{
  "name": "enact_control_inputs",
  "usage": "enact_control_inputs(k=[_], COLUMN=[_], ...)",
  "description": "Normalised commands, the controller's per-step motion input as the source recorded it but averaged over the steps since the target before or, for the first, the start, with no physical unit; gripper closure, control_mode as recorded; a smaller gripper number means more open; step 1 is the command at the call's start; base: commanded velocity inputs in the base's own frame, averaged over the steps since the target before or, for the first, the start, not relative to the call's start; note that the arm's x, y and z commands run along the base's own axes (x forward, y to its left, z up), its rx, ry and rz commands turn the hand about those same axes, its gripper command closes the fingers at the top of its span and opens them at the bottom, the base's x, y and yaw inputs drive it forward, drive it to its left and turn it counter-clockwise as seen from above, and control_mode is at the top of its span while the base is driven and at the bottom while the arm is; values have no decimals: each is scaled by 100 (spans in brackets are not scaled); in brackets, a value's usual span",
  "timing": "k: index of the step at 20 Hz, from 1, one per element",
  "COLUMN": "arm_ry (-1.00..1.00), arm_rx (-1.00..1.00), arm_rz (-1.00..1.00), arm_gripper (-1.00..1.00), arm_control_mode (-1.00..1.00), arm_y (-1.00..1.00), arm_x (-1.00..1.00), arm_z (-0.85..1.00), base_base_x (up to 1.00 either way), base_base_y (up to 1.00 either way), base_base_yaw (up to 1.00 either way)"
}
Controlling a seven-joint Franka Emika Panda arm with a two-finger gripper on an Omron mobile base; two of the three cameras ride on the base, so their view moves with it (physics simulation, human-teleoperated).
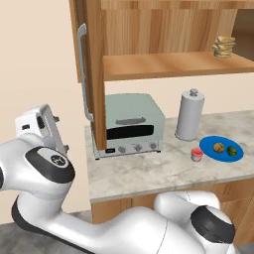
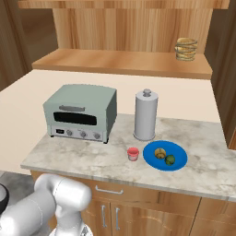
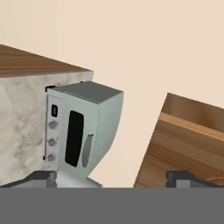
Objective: Pick the avocado and bread from the counter and place them on the plate. Then pick the jam from the cabinet and place it next to the plate. Lastly close the cabinet door.
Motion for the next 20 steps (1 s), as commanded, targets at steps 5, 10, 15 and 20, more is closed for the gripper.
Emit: enact_control_inputs(k=[5,10,15,20], arm_ry=[-9,-6,-3,-1], arm_rx=[-1,0,0,0], arm_rz=[-2,0,0,0], arm_gripper=[-100,-100,-100,-100], arm_control_mode=[-100,-100,-100,-100], arm_y=[-12,-21,-26,-32], arm_x=[6,0,1,-6], arm_z=[5,8,8,12], base_base_x=[0,0,0,0], base_base_y=[0,0,0,0], base_base_yaw=[0,0,0,0])
